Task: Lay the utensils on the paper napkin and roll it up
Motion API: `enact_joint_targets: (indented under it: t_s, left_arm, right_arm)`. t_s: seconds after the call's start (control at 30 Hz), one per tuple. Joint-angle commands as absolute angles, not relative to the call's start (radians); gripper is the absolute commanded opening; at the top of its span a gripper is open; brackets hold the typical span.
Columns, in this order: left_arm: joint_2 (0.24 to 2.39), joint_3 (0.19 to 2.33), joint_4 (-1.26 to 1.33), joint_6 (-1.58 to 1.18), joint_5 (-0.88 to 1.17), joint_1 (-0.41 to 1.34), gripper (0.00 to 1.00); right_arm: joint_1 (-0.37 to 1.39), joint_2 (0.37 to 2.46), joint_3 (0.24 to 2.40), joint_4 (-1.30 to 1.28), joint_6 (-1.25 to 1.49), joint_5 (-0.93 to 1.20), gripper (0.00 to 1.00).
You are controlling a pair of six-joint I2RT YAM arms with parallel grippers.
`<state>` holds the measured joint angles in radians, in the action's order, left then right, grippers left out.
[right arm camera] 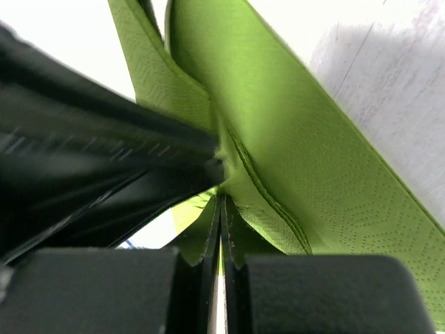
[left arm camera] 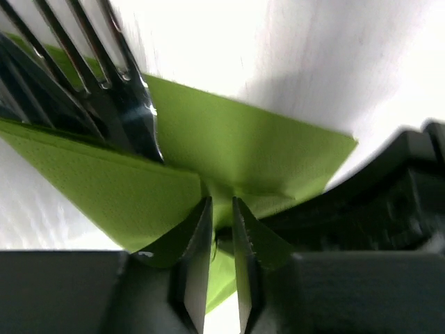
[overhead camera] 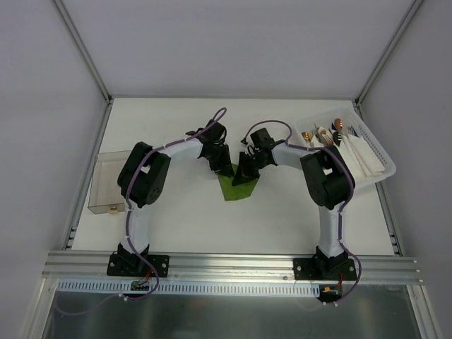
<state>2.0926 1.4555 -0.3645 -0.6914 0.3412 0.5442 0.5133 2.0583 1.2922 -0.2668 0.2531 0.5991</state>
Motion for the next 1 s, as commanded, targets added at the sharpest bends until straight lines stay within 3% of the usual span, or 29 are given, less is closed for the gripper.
enact_joint_targets:
  t_s: [0.0,0.13,0.33,0.43,0.77,0.97]
  left_arm:
    - [1.922,1.389,-0.31,-0.68,0.34,0.54,0.22]
    - [1.784,1.252,-0.209,-0.709,0.4,0.519,0.29]
    - [1.694,0.948,0.125,-0.837,0.607,0.477,0.25]
    - [1.718,0.863,0.256,-0.893,0.669,0.477,0.18]
    - [1.893,0.802,0.307,-0.972,0.67,0.488,0.04]
    - [1.91,0.759,0.299,-0.986,0.664,0.488,0.02]
  right_arm:
    - [0.522,2.098,1.301,-0.344,0.241,0.566,0.0]
    - [0.52,2.103,1.299,-0.341,0.253,0.578,0.0]
    - [0.517,2.105,1.293,-0.333,0.281,0.595,0.0]
    - [0.517,2.109,1.289,-0.33,0.291,0.597,0.0]
    - [0.514,2.117,1.276,-0.321,0.331,0.591,0.0]
    - [0.508,2.115,1.269,-0.324,0.333,0.583,0.0]
